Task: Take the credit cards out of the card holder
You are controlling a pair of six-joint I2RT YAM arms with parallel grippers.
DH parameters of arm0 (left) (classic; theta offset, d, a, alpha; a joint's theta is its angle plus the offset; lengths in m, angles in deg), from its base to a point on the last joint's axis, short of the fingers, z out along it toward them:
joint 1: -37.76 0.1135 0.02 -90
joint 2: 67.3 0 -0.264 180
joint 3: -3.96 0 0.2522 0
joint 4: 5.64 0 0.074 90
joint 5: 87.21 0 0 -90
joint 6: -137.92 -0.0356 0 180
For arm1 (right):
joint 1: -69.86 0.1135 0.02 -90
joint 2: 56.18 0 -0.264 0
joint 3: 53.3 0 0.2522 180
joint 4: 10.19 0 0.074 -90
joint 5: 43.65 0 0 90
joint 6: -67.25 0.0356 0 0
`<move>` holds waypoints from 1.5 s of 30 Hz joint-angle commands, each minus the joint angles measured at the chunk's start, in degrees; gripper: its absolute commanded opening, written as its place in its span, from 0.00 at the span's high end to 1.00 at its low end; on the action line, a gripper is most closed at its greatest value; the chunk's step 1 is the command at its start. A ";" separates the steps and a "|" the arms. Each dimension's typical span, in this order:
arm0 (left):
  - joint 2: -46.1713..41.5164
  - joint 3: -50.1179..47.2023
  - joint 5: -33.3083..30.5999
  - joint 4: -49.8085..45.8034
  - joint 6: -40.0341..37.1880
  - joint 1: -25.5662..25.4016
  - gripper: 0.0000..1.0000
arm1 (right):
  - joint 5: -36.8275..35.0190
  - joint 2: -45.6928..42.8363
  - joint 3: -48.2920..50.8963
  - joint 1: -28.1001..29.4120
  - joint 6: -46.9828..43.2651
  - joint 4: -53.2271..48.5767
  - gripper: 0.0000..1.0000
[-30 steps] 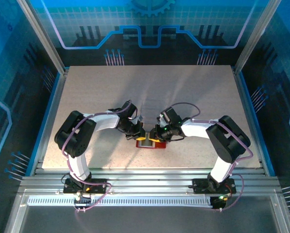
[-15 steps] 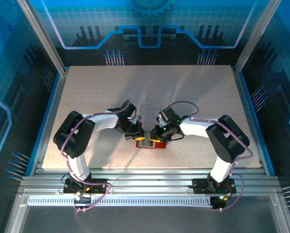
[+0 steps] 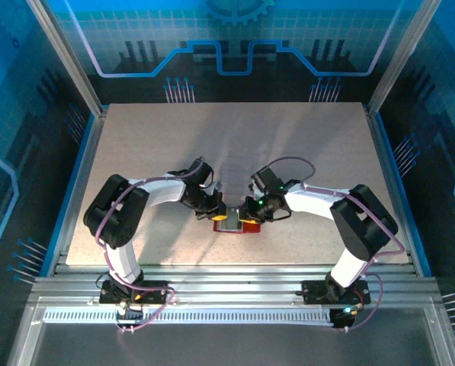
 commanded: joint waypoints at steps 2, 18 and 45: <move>-2.59 -0.04 -0.69 -2.42 -0.40 0.43 0.95 | 1.57 -1.72 -1.14 0.16 -0.68 0.18 0.77; -0.50 0.33 -3.63 -3.68 -1.03 -0.73 0.96 | 6.92 3.42 -0.71 -2.00 1.45 9.94 0.77; -1.07 -0.37 -4.18 -4.14 -1.70 -0.71 0.97 | 2.68 -0.37 0.42 -2.15 0.52 7.12 0.77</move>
